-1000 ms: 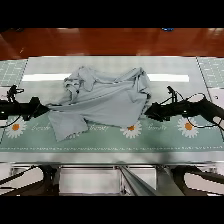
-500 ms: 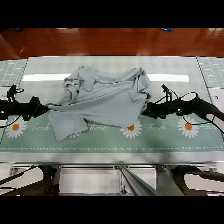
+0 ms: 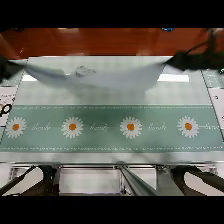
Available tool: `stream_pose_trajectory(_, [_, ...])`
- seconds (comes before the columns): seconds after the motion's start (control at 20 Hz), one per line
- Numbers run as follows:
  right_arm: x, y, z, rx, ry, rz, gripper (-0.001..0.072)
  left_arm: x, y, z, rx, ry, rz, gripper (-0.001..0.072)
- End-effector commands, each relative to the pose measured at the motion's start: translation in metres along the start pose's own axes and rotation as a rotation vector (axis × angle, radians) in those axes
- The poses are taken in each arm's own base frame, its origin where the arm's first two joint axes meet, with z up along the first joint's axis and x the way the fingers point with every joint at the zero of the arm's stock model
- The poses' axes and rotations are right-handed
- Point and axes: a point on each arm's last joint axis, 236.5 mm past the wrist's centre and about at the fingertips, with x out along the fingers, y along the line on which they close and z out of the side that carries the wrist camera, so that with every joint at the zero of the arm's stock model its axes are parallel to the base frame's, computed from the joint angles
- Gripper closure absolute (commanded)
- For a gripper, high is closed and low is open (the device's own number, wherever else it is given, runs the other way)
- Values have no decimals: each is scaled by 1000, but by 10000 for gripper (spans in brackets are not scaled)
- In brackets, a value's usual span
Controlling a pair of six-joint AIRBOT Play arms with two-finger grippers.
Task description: Fold the shirts.
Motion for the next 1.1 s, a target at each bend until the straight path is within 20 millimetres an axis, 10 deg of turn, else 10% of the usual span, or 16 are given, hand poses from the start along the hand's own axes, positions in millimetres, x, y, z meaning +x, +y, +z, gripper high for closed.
stream_pose_trajectory(0.0, [-138, 82, 102, -263, -349, -96, 693, -83, -141, 74, 272, -288, -166, 689])
stream_pose_trajectory(0.25, [-295, 178, 110, -502, -689, -203, 693, -189, -269, 70, 567, -519, -197, 690])
stream_pose_trajectory(0.45, [-360, 187, 72, -521, -761, -352, 692, -245, -298, 36, 693, -639, -30, 690])
stream_pose_trajectory(0.8, [-372, 153, -8, -418, -537, -502, 692, -342, -283, -29, 762, -753, 213, 689])
stream_pose_trajectory(1.05, [-330, 120, -18, -316, -415, -492, 692, -274, -214, -42, 630, -468, 279, 690])
